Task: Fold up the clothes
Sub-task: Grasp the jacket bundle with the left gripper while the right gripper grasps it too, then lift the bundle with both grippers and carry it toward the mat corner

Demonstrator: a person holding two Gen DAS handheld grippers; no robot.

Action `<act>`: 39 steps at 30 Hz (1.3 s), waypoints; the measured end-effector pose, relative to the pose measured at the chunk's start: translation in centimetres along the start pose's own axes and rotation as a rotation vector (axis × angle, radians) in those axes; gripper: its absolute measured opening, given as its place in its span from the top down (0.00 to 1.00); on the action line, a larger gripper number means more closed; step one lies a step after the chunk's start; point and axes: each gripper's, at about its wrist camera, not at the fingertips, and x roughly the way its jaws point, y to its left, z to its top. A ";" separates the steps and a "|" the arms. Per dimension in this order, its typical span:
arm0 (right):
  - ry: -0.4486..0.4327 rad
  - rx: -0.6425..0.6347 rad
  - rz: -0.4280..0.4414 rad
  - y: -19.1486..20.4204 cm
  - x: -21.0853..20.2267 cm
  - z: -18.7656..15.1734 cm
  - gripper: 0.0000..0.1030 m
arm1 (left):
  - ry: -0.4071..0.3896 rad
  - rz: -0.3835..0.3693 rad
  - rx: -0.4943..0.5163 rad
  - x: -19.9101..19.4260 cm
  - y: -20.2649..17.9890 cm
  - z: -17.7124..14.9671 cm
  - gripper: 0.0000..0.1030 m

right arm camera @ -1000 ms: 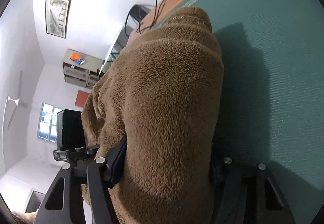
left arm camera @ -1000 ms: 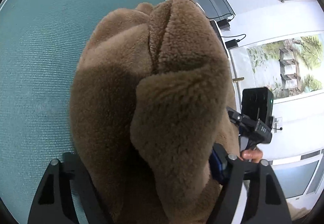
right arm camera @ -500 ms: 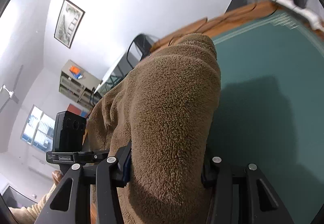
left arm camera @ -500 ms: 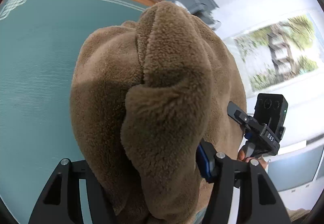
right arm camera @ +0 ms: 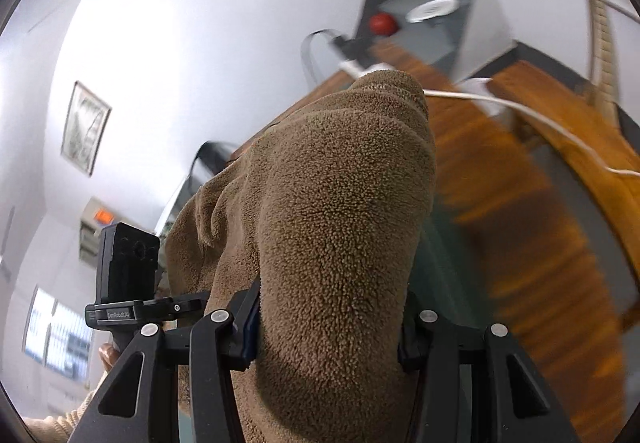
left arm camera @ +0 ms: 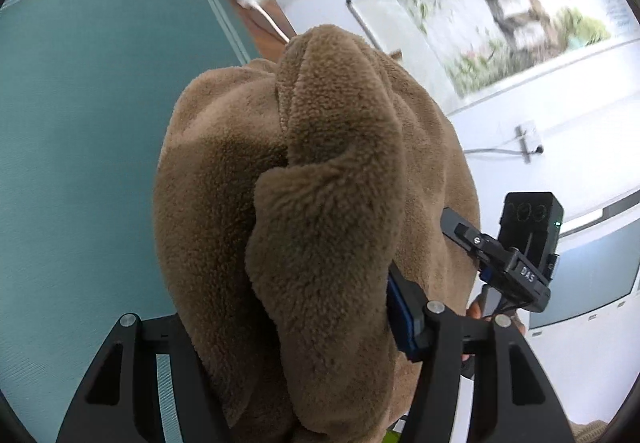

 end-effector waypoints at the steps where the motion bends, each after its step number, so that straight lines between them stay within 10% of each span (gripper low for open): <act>1: -0.001 0.009 -0.010 -1.1 -0.4 0.4 0.51 | 0.009 0.010 -0.004 1.4 -0.4 0.3 0.36; 15: 0.048 -0.014 -0.095 -8.1 0.1 0.4 0.35 | 0.017 0.143 -0.030 6.9 -2.9 2.1 0.24; 20: -0.058 -0.296 -0.332 -3.5 -3.5 -1.1 0.33 | -0.127 0.315 0.095 2.6 -8.1 1.9 0.24; 24: -0.151 -0.509 -0.361 1.9 -5.9 -4.8 0.25 | -0.218 0.355 0.248 1.6 -13.8 1.0 0.20; 39: -0.053 -0.542 -0.373 1.5 -0.1 -11.3 0.22 | -0.048 0.546 0.331 3.0 -6.6 -0.2 0.17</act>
